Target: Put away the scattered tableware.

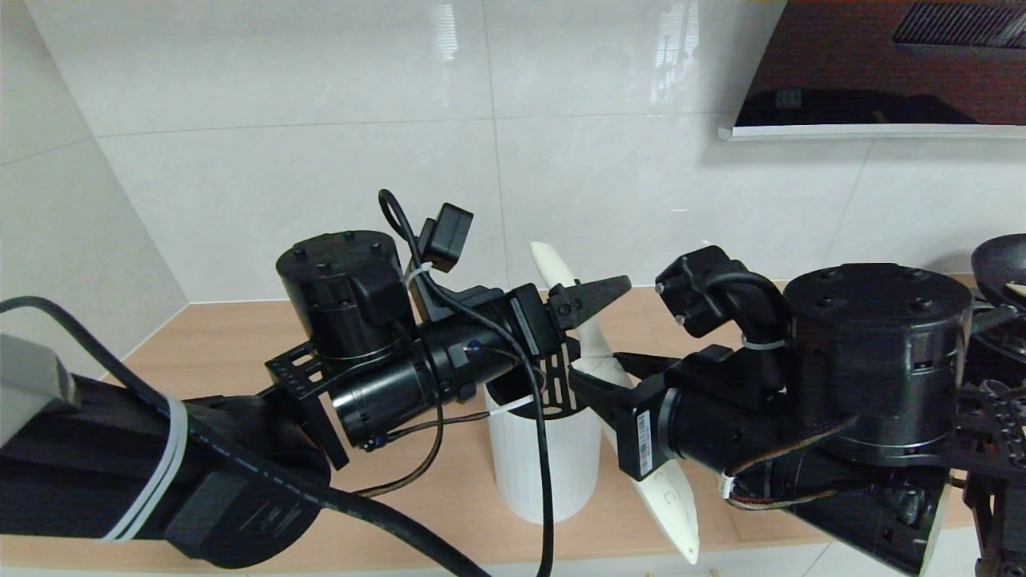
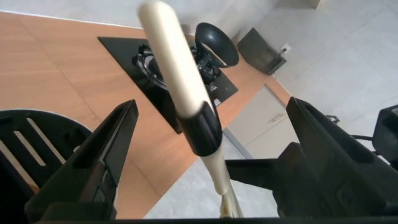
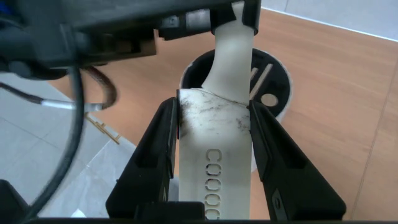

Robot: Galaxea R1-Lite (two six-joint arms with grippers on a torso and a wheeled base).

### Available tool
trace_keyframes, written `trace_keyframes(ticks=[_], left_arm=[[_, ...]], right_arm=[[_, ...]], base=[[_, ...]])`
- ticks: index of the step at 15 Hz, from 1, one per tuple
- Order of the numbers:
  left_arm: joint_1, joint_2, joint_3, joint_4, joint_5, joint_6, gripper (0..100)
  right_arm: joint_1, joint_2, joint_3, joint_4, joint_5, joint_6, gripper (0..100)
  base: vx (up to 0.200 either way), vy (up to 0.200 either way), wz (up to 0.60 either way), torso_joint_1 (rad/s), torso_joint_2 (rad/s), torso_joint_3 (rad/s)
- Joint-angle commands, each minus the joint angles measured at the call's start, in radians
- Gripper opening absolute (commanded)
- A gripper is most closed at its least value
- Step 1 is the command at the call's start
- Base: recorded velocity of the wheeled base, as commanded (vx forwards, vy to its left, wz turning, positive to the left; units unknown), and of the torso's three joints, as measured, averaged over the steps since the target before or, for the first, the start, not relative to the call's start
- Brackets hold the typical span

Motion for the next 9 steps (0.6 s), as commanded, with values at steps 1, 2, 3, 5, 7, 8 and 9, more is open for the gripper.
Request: trace_keyframes(ticks=[1,2,3,5,7,8,9], left_arm=[[-0.003,-0.001,0.0,-0.001,0.001,0.0,100],[-0.004,-0.002,0.002,-0.001,0.007,0.0,100],[-0.004,-0.002,0.002,-0.001,0.009,0.001,100],[-0.006,-0.001,0.002,-0.001,0.01,0.001,100],[-0.004,-0.001,0.002,-0.001,0.01,0.001,0],[-0.004,-0.001,0.002,-0.002,0.009,0.001,0],[-0.004,0.002,0.0,-0.002,0.009,0.001,0]], right_arm=[[0.0,0.006,0.0,-0.001,0.0,0.0,0],[0.0,0.006,0.0,-0.001,0.0,0.0,0],[0.0,0.006,0.0,-0.001,0.0,0.0,0],[0.0,0.006,0.001,-0.001,0.0,0.0,0],[0.0,0.004,0.001,-0.001,0.0,0.0,0],[0.0,0.004,0.001,-0.001,0.0,0.0,0],[0.0,0.001,0.001,-0.001,0.0,0.0,0]], base=[[0.0,0.0,0.0,0.0,0.0,0.0],[0.0,0.0,0.0,0.0,0.0,0.0],[0.0,0.0,0.0,0.0,0.0,0.0],[0.0,0.0,0.0,0.0,0.0,0.0],[0.0,0.0,0.0,0.0,0.0,0.0],[0.0,0.0,0.0,0.0,0.0,0.0],[0.0,0.0,0.0,0.0,0.0,0.0]])
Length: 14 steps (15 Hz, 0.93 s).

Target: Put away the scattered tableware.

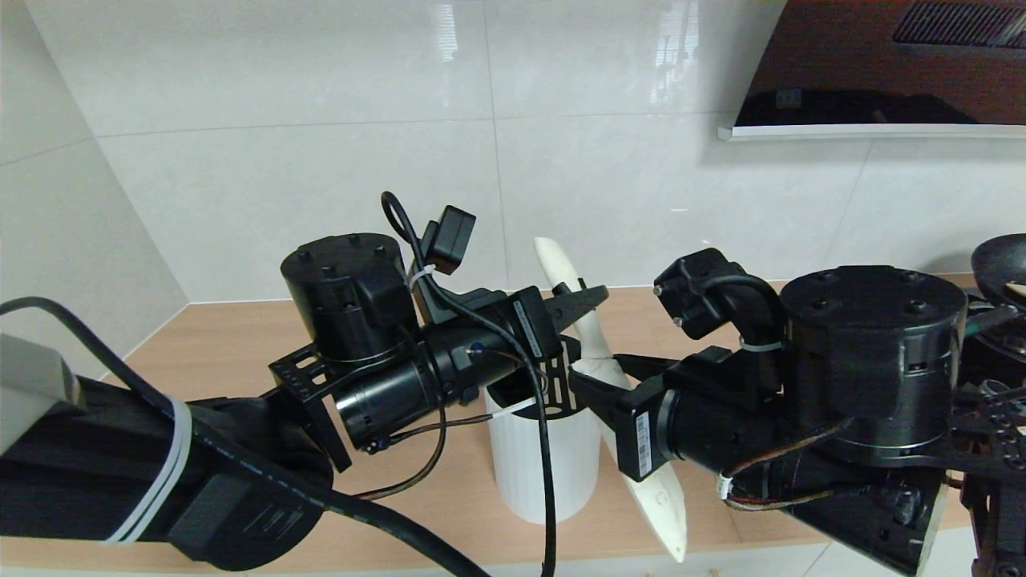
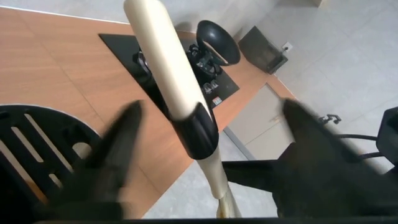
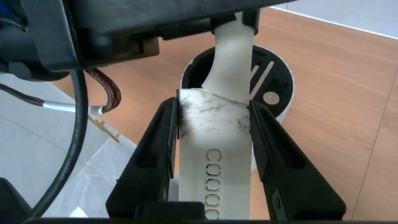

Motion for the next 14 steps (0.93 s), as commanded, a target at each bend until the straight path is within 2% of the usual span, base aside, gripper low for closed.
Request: trace_keyframes(ticks=[1,8,9,14], left_arm=[[0.001,0.002,-0.002,0.0,0.0,0.001,0],[0.001,-0.001,-0.002,-0.021,0.017,-0.001,0],[0.001,-0.002,-0.002,-0.026,0.02,-0.001,0],[0.021,-0.076,0.0,-0.027,0.026,0.01,0]], right_arm=[[0.0,-0.002,0.003,0.0,0.0,0.0,0],[0.0,-0.008,0.002,-0.002,-0.017,0.003,0],[0.0,-0.01,0.002,-0.002,-0.017,0.008,100],[-0.001,-0.068,0.008,-0.006,-0.017,0.014,100]], base=[[0.0,0.0,0.0,0.0,0.0,0.0],[0.0,0.0,0.0,0.0,0.0,0.0],[0.0,0.0,0.0,0.0,0.0,0.0],[0.0,0.0,0.0,0.0,0.0,0.0]])
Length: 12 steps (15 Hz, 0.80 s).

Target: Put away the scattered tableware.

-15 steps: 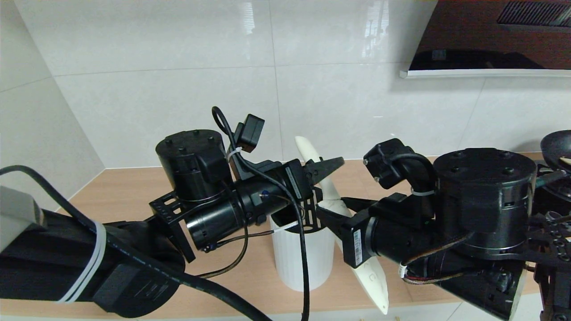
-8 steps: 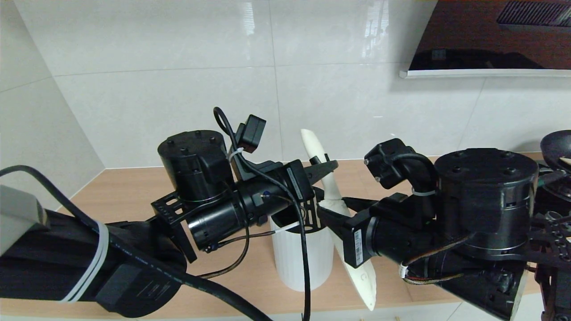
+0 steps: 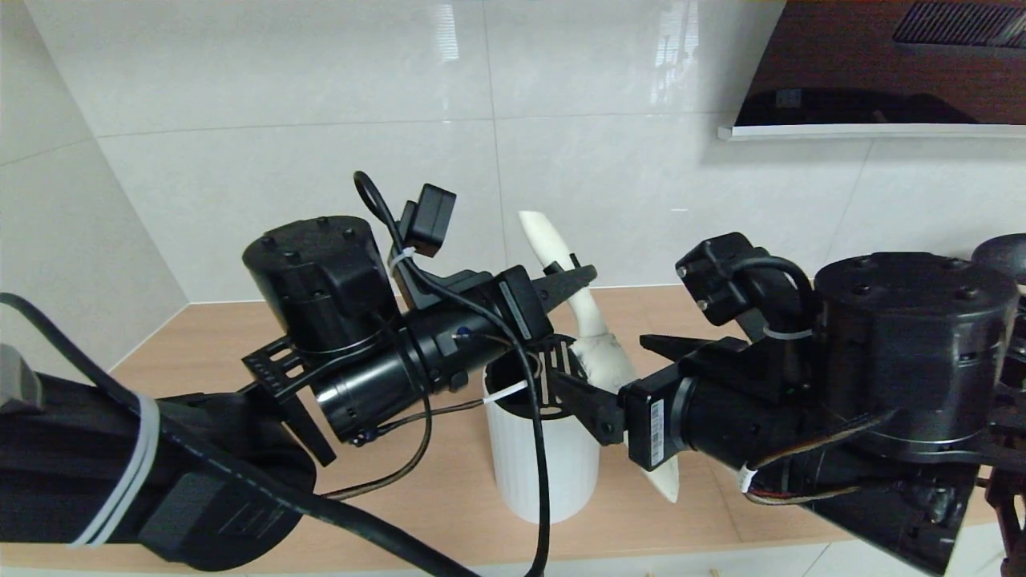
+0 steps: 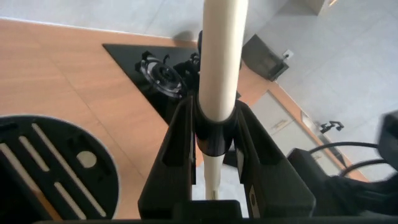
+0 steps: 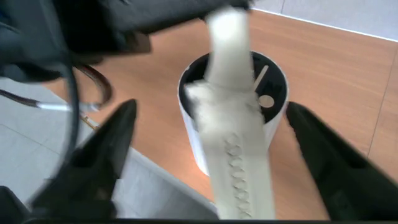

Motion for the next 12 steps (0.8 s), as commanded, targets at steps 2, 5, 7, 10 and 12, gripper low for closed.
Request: trace_keyframes(ticks=[2,5,7,10,12], left_arm=[[0.031,-0.119,0.025,-0.001,0.019,0.067,0],[0.094,-0.182,0.06,-0.001,0.04,0.241,0],[0.102,-0.229,0.086,0.013,0.04,0.321,0],[0.102,-0.249,0.094,-0.001,0.022,0.448,0],[0.116,-0.255,0.125,0.001,0.02,0.54,0]], right_arm=[[-0.065,-0.146,-0.001,0.039,0.011,-0.014,100],[-0.17,-0.18,-0.006,0.059,0.019,-0.069,100],[-0.17,-0.182,-0.002,0.06,0.019,-0.069,100],[-0.171,-0.169,0.002,0.06,0.019,-0.069,100],[-0.171,-0.168,0.004,0.06,0.017,-0.069,100]], base=[[0.0,0.0,0.0,0.0,0.0,0.0],[0.0,0.0,0.0,0.0,0.0,0.0],[0.0,0.0,0.0,0.0,0.0,0.0],[0.0,0.0,0.0,0.0,0.0,0.0],[0.0,0.0,0.0,0.0,0.0,0.0]])
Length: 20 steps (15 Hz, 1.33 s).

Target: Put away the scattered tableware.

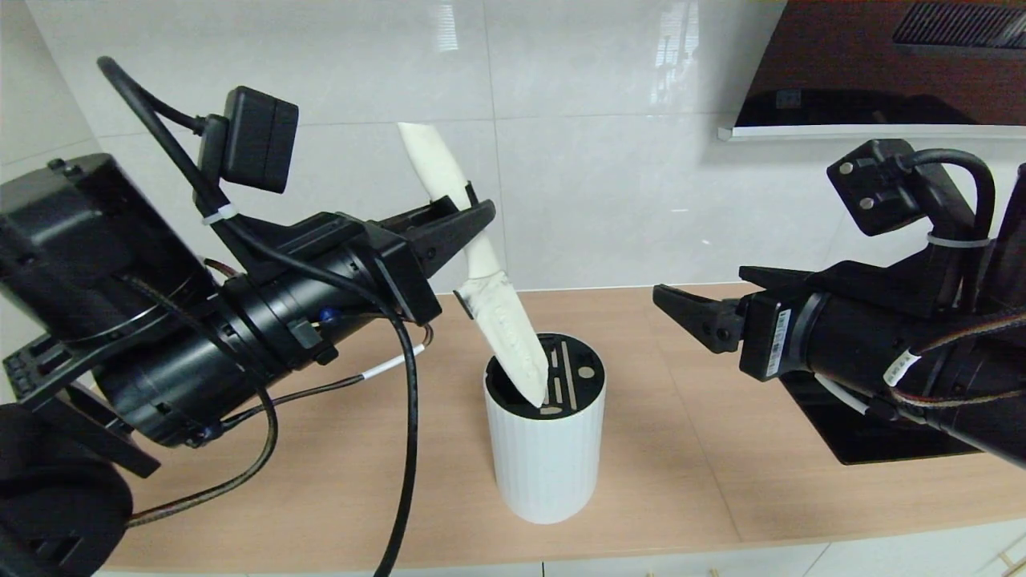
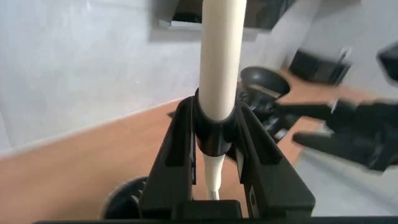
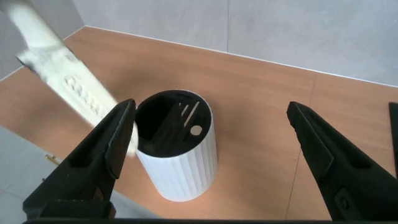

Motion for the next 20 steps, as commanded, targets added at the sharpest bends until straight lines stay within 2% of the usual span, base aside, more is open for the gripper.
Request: trace_keyframes(ticks=[1,2,4,11,18,20], left_arm=[[0.011,-0.011,0.036,0.002,-0.001,0.073,0],[0.012,-0.002,0.047,0.002,-0.001,0.121,0],[0.012,0.024,0.052,-0.006,-0.001,0.144,0],[0.015,0.133,0.044,-0.194,0.0,0.139,0],[0.017,0.171,0.055,-0.194,0.0,0.15,0],[0.017,0.196,0.075,-0.196,0.0,0.173,0]], right_arm=[[0.001,0.004,0.001,-0.001,-0.001,0.0,100],[0.001,0.004,0.001,-0.001,-0.001,0.0,100],[0.001,0.004,0.003,-0.001,-0.001,-0.001,100],[0.001,0.006,0.006,-0.001,-0.001,-0.011,100],[0.001,0.018,0.007,-0.002,-0.001,-0.009,100],[0.001,0.024,0.007,-0.002,-0.001,-0.009,100]], base=[[0.0,0.0,0.0,0.0,0.0,0.0],[0.0,0.0,0.0,0.0,0.0,0.0],[0.0,0.0,0.0,0.0,0.0,0.0],[0.0,0.0,0.0,0.0,0.0,0.0],[0.0,0.0,0.0,0.0,0.0,0.0],[0.0,0.0,0.0,0.0,0.0,0.0]])
